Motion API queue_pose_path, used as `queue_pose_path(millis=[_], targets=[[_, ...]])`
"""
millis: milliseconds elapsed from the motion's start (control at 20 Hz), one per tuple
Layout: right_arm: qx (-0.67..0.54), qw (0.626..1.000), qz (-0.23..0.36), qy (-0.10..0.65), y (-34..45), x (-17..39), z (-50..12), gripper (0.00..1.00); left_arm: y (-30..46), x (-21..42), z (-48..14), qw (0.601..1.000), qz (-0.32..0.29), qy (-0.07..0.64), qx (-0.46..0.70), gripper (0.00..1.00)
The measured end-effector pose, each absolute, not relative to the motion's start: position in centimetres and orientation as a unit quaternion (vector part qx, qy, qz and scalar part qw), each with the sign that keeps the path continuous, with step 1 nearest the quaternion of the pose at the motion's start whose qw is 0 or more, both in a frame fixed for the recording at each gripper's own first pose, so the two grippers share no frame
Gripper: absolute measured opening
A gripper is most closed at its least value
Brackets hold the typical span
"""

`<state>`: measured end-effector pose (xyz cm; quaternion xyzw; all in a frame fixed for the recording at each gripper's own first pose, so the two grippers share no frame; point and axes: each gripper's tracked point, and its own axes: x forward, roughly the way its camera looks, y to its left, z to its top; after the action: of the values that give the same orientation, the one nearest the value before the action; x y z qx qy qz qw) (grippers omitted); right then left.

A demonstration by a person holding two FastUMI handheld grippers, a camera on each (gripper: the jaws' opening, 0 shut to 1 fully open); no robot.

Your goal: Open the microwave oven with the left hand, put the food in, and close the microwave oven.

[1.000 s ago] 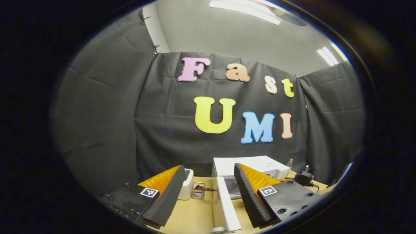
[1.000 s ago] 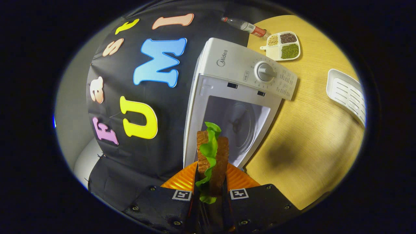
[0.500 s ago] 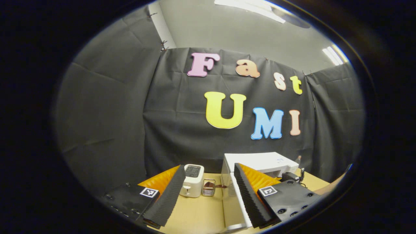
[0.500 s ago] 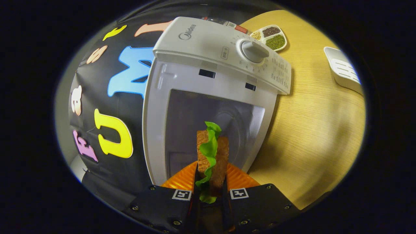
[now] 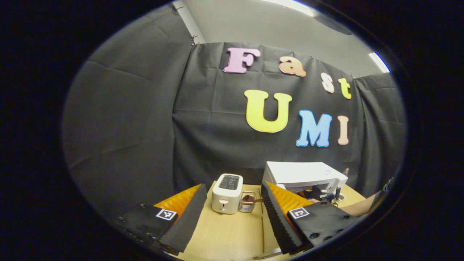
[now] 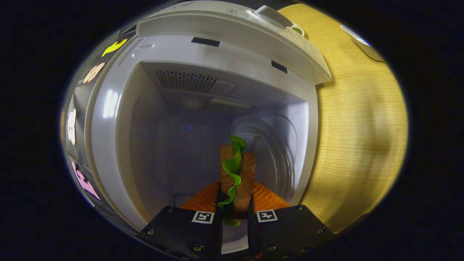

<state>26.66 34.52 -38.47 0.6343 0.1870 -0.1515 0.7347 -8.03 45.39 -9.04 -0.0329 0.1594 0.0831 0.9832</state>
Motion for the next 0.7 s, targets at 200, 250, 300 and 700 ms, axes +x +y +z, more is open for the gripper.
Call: queue_pose_path(millis=[200,250,300,700], targets=[[0.590,0.766,-0.165,0.195,34.7,27.1,-38.3,0.42,45.5,-7.8,-9.4,0.983,0.079,0.161,-0.025,0.97],[0.582,0.769,-0.170,0.204,34.5,26.9,-38.4,0.45,44.9,-7.5,-9.5,0.984,0.075,0.162,-0.026,0.97],[0.578,0.768,-0.175,0.213,34.4,26.3,-38.4,0.53,44.5,-7.3,-9.5,0.984,0.071,0.161,-0.027,0.97],[0.479,0.824,-0.170,0.252,29.5,19.5,-35.8,0.82,40.9,-5.4,-10.3,0.988,0.028,0.149,-0.037,0.98]])
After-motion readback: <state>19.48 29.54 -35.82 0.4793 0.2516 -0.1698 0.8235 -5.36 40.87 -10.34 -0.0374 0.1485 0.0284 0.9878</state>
